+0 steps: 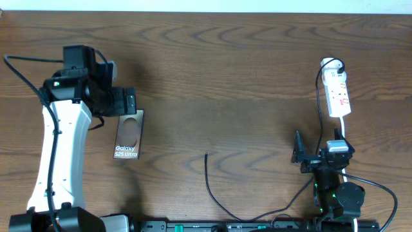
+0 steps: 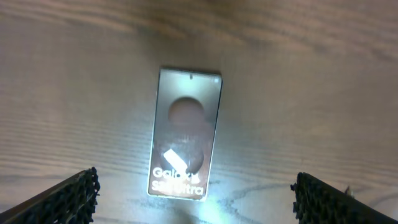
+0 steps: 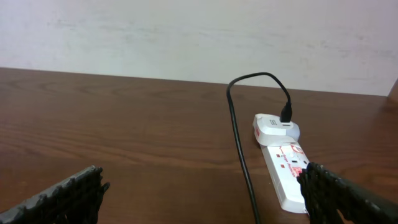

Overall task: Plug charger to phone and switch on socket
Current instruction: 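Lower the left gripper onto the phone, aligning fingers with its sides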

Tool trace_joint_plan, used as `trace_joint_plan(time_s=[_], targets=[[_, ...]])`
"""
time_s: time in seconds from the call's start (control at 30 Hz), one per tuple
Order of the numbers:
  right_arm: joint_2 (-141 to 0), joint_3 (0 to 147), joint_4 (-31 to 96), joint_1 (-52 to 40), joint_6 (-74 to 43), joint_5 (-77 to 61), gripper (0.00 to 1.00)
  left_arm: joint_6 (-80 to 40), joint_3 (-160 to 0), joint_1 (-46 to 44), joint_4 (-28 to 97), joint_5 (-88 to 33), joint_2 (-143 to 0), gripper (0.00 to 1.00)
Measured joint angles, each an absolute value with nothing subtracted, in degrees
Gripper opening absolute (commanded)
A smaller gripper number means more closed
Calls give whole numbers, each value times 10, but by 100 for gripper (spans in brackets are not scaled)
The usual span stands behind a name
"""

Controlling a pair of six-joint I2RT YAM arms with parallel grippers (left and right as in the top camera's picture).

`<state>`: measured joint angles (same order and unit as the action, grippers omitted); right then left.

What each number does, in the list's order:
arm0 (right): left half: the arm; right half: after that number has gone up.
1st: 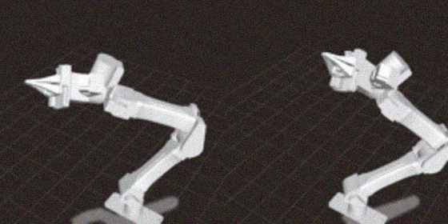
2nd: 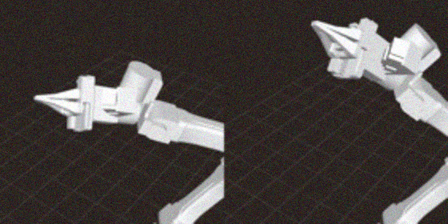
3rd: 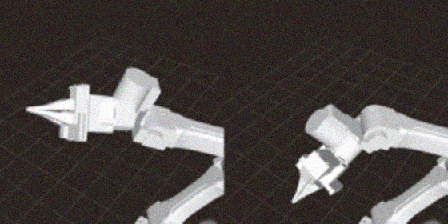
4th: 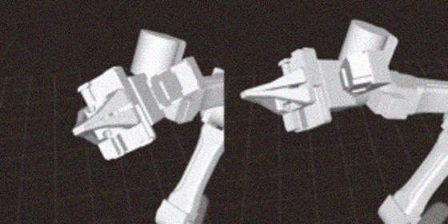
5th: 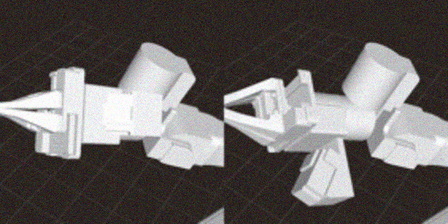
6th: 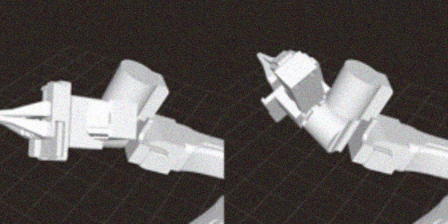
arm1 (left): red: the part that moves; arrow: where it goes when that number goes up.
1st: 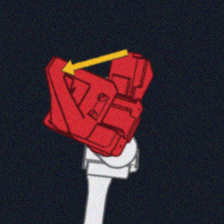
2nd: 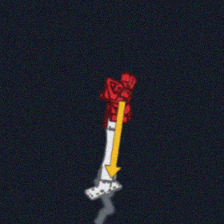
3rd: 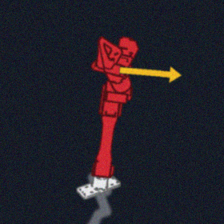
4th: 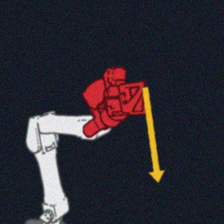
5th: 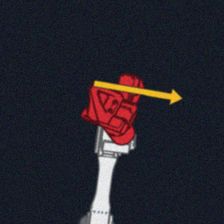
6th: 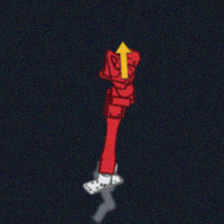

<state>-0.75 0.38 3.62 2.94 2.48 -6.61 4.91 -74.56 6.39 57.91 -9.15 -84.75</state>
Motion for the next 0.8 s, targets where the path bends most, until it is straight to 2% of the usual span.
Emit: trace_joint_plan(time_s=[0.8], targets=[[-7, 4, 36, 29, 25, -66, 99, 45, -568, 64, 439, -91, -851, 98]])
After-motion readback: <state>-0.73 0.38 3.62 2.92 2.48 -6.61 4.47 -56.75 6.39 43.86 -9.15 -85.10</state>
